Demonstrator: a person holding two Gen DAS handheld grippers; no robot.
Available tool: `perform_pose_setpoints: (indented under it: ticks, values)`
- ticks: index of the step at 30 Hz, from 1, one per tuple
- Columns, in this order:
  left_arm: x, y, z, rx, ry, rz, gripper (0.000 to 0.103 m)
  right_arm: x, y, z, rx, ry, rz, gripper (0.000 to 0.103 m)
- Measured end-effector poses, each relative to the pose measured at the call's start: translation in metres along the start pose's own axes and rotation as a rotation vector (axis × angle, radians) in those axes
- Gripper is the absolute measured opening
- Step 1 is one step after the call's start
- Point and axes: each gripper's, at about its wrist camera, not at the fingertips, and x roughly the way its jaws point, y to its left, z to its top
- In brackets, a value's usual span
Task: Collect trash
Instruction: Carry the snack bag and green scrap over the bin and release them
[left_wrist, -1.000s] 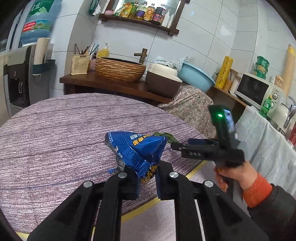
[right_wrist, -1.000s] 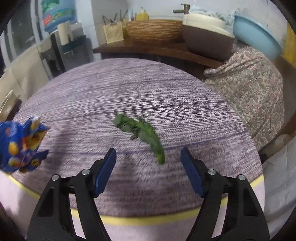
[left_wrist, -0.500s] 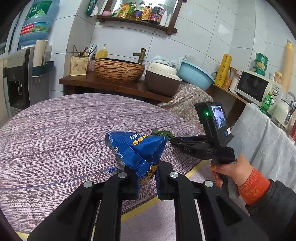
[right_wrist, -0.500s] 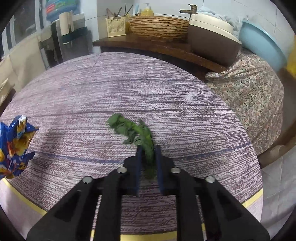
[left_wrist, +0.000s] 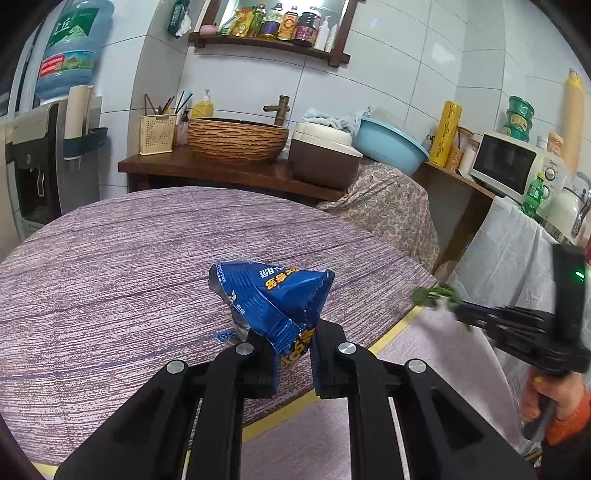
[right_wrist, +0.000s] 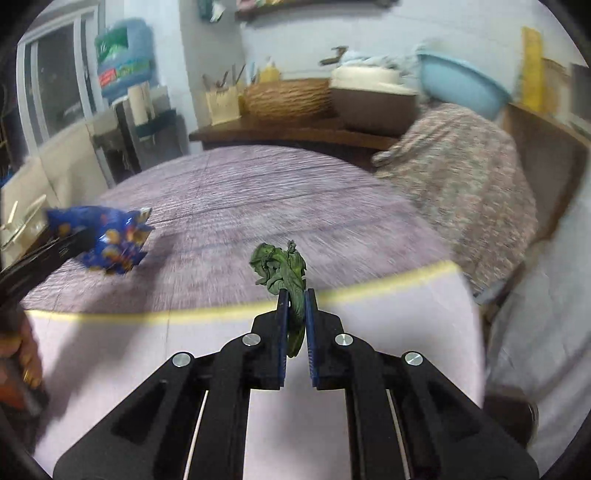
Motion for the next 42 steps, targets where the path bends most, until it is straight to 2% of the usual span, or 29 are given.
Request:
perform_pose_setpoints:
  ticks: [5, 10, 19, 24, 29, 35, 41, 42]
  values:
    - [0.002, -0.011, -0.003, 0.013, 0.01, -0.018, 0.013, -0.078, -0.033, -0.049, 0.041, -0.078, -0.076, 0.01]
    - [-0.001, -0.044, -0.007, 0.057, 0.03, -0.061, 0.013, -0.143, -0.066, -0.103, 0.113, -0.126, -0.177, 0.01]
    - [-0.021, -0.162, -0.021, 0.206, 0.056, -0.294, 0.013, -0.206, -0.105, -0.179, 0.261, -0.163, -0.41, 0.01]
    - [-0.013, -0.231, -0.038, 0.266, 0.118, -0.429, 0.013, -0.212, -0.128, -0.203, 0.342, -0.152, -0.47, 0.01]
    - [0.003, -0.28, -0.059, 0.293, 0.201, -0.513, 0.013, -0.2, -0.148, -0.223, 0.413, -0.117, -0.485, 0.01]
    - [0.033, -0.326, -0.09, 0.332, 0.311, -0.538, 0.013, -0.176, -0.167, -0.251, 0.478, -0.057, -0.467, 0.01]
    - [0.067, -0.356, -0.124, 0.353, 0.443, -0.542, 0.013, -0.15, -0.178, -0.272, 0.528, -0.01, -0.436, 0.01]
    - [0.072, -0.359, -0.129, 0.355, 0.465, -0.543, 0.013, -0.146, -0.18, -0.276, 0.537, -0.004, -0.434, 0.013]
